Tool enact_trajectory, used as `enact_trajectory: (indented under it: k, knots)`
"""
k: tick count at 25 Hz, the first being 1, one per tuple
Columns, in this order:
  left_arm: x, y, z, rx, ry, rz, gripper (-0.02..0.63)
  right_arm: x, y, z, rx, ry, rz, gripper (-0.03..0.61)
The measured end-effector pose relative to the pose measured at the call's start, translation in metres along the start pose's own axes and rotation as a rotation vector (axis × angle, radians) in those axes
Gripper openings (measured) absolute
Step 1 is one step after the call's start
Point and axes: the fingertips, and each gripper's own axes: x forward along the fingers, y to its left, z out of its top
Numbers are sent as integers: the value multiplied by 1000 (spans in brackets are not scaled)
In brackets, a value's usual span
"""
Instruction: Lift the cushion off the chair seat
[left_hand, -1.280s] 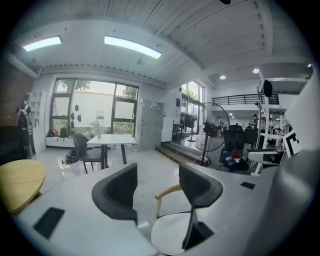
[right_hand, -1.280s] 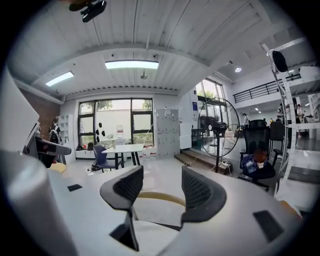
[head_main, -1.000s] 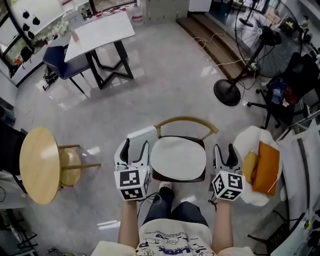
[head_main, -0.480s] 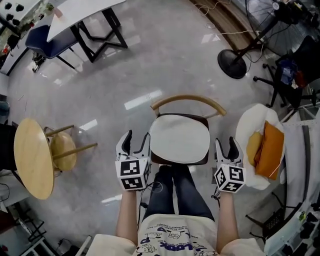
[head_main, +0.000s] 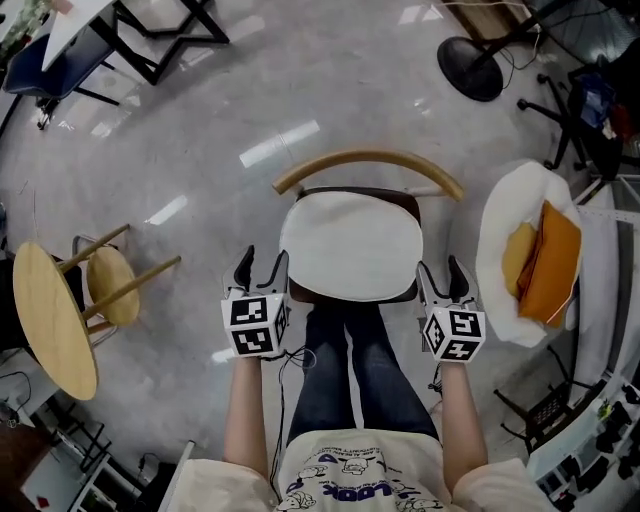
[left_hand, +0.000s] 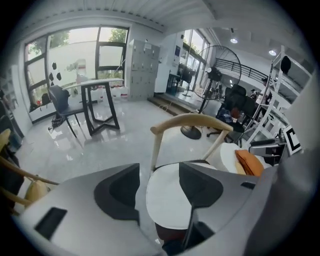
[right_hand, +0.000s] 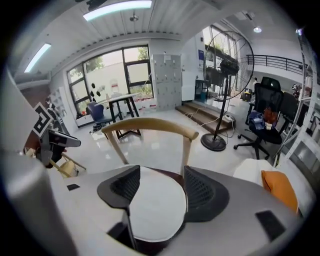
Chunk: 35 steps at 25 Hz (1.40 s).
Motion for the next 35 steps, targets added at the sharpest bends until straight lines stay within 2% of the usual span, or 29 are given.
enact_trajectory:
  k: [8,12,17,20,24,27,30,35]
  knots:
    - [101,-9,-74,16,171,-57,256,80,-38,-93,-1,166,20,291]
    - [143,-5,-111,-33,227,-69,259,109,-51,-145,19,247,20,293]
    - [184,1,-145,-44,280,-69,276,138,-64,-191,25,310,29,293]
    - [203,3,-162,-54,305,-88,289,153,-72,-209,40,325,27,294]
    - [223,10,-181,-112,325,-113,307,171,-71,-230,69,344,42,301]
    - [236,10,-196,-102,348,-135,310,183,-71,-246,90,360,45,308]
    - [246,9,-208,-92,370,-150,310,191,-71,-253,107,365,47,309]
    - [248,11,-212,-155,367,-166,310,194,-73,-256,167,361,67,325]
